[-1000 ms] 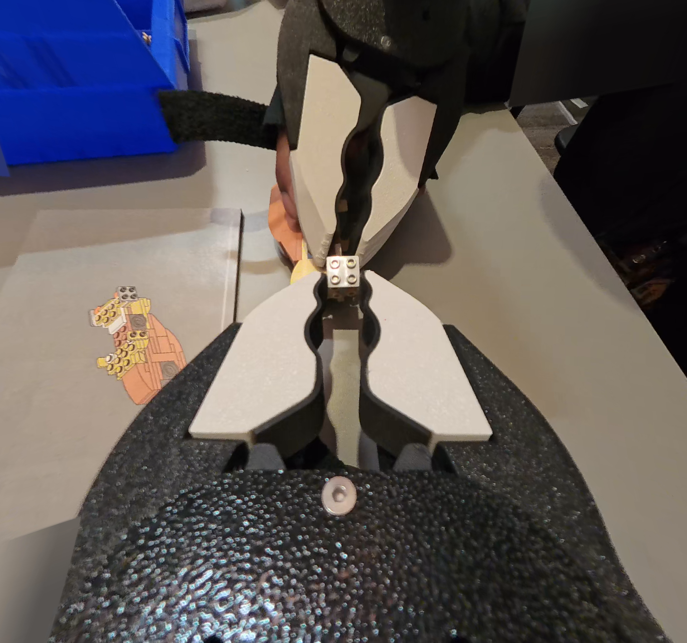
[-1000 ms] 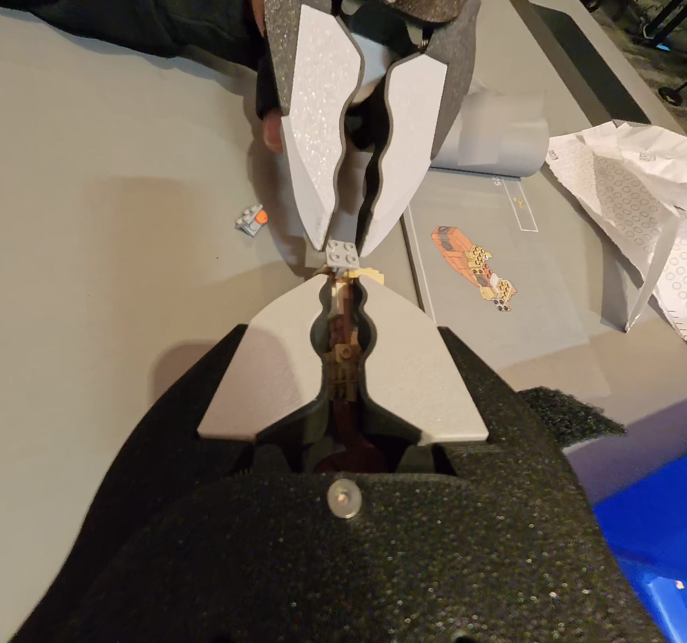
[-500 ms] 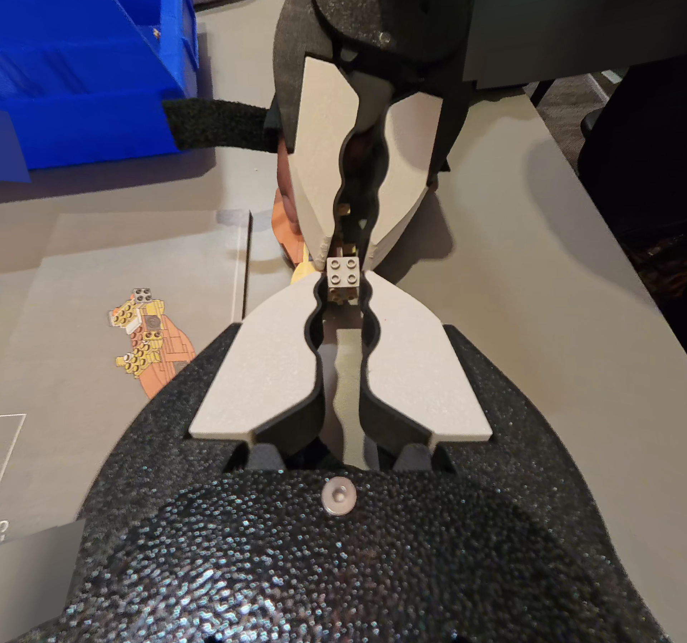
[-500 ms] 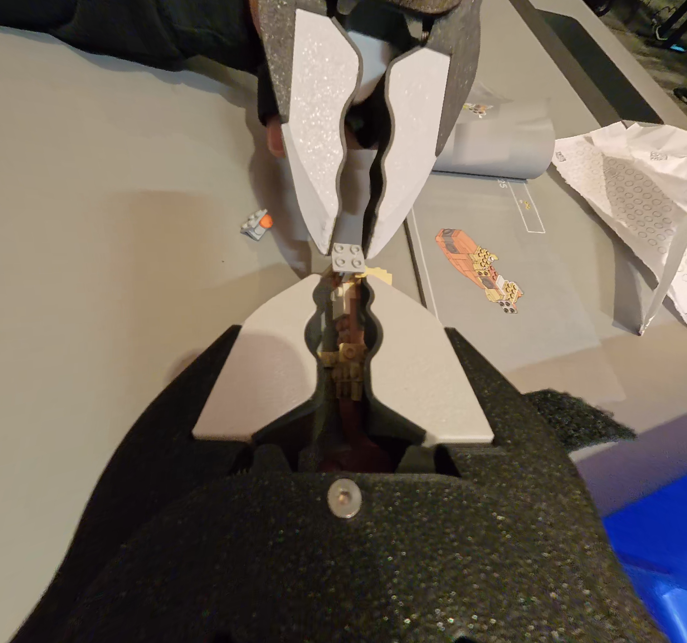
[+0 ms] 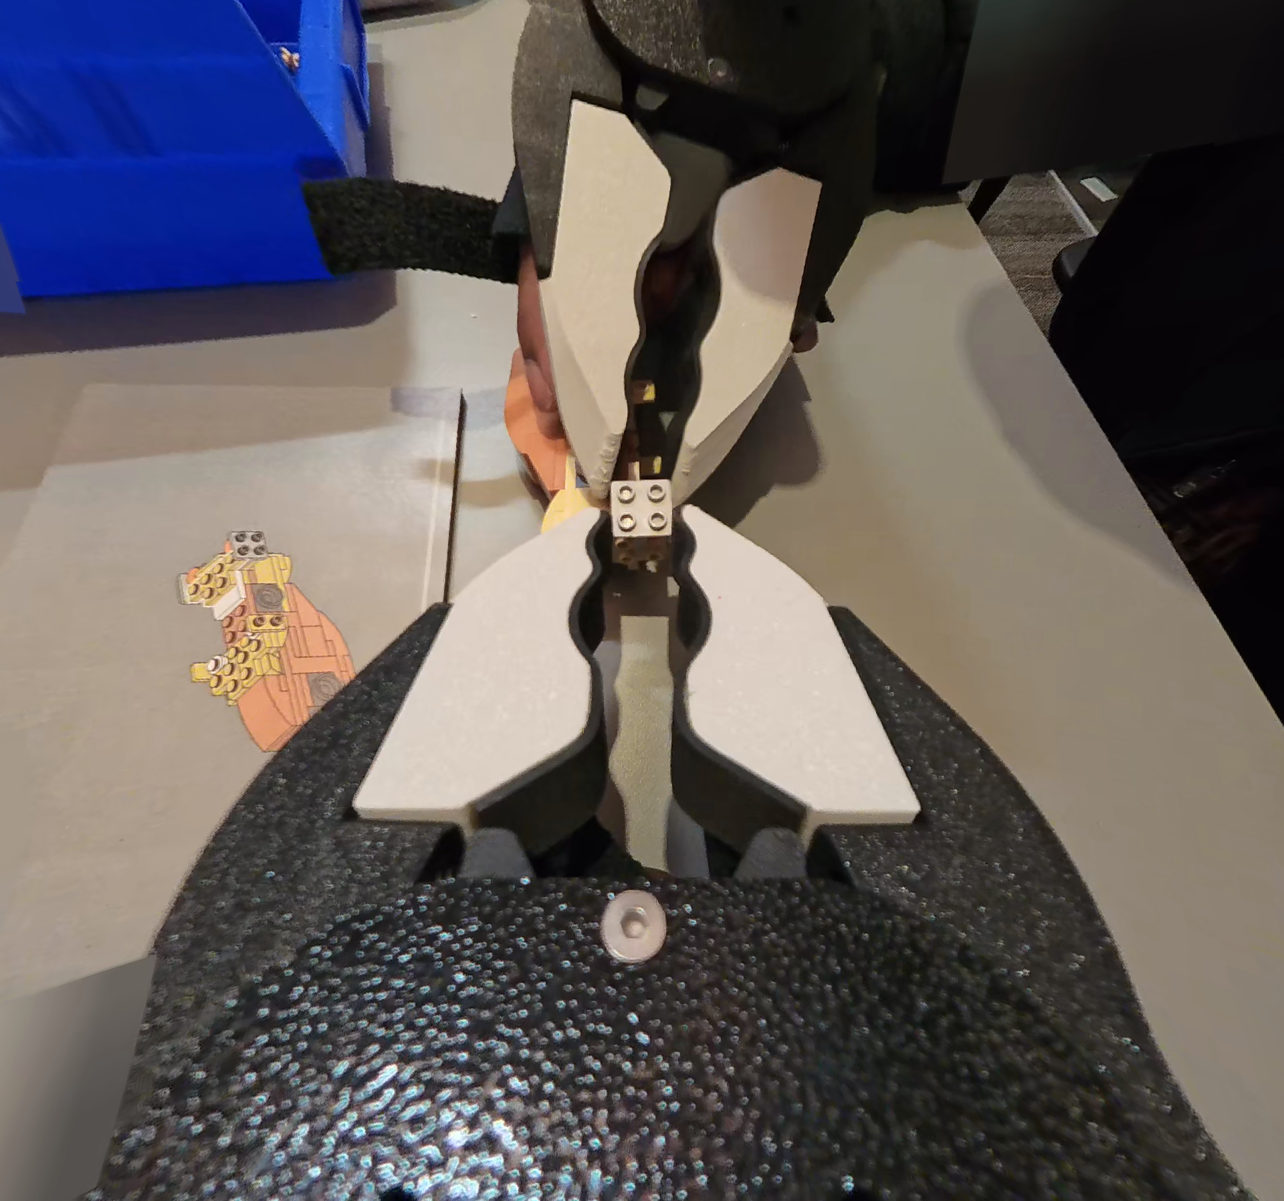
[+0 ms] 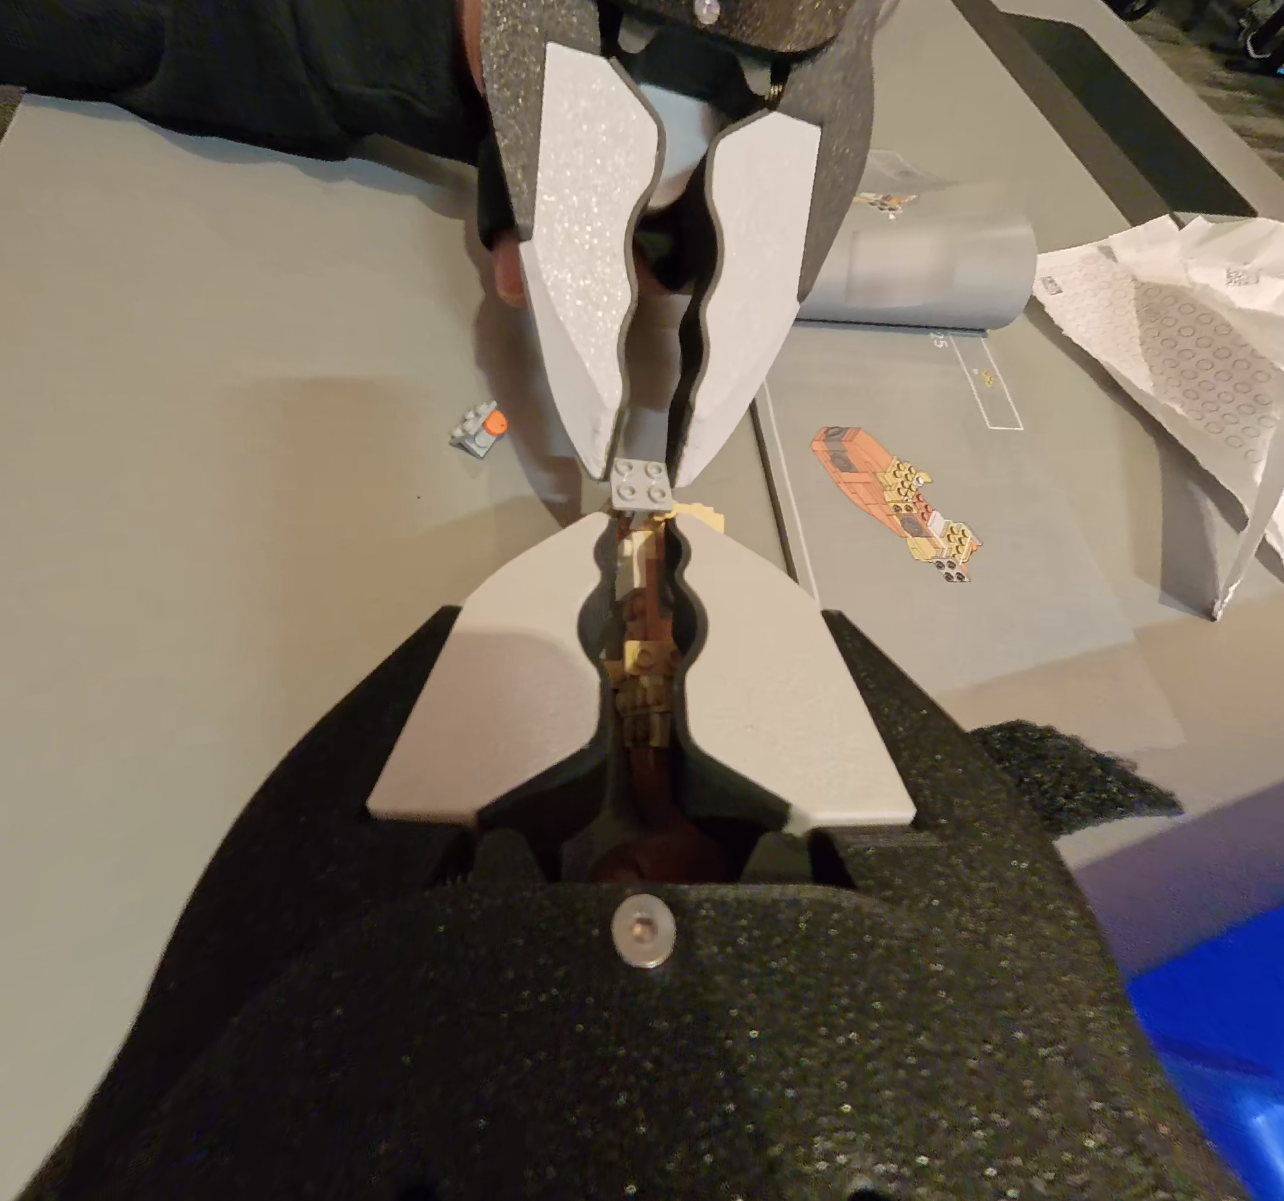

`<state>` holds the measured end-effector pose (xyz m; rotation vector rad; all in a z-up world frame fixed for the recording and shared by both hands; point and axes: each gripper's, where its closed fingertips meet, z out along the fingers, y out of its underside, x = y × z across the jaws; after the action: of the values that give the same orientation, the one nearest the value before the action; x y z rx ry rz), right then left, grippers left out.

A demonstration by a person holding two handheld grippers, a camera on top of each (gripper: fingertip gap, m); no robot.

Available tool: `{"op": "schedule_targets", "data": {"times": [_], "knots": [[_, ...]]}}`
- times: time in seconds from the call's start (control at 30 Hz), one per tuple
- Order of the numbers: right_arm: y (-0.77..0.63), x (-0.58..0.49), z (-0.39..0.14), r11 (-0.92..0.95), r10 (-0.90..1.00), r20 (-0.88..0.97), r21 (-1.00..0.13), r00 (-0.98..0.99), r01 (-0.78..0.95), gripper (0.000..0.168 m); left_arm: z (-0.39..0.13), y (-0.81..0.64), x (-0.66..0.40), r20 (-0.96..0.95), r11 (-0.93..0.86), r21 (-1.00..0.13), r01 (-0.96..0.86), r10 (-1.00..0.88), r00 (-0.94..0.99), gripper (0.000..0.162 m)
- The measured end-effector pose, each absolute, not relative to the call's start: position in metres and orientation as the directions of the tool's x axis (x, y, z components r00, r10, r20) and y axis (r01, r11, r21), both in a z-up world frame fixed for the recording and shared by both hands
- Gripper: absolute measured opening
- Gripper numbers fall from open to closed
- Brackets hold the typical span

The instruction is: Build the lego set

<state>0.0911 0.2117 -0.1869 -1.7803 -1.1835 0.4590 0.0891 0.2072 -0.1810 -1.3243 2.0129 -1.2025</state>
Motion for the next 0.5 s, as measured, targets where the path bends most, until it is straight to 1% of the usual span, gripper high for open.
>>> {"op": "schedule_targets", "data": {"times": [0.07, 0.5], "knots": [[0.2125, 0.0918, -0.1862, -0.125, 0.866, 0.16, -0.848, 0.474, 0.515, 0.009, -0.1809, 0.2069, 0.0891, 0.094, 0.161, -0.848, -0.506, -0.892, -0.442, 0.015], [0.2121, 0.0918, -0.1845, -0.156, 0.874, 0.109, -0.86, 0.474, 0.486, 0.01, -0.1805, 0.2064, 0.0897, 0.095, 0.161, -0.844, -0.511, -0.894, -0.438, 0.015]]}}
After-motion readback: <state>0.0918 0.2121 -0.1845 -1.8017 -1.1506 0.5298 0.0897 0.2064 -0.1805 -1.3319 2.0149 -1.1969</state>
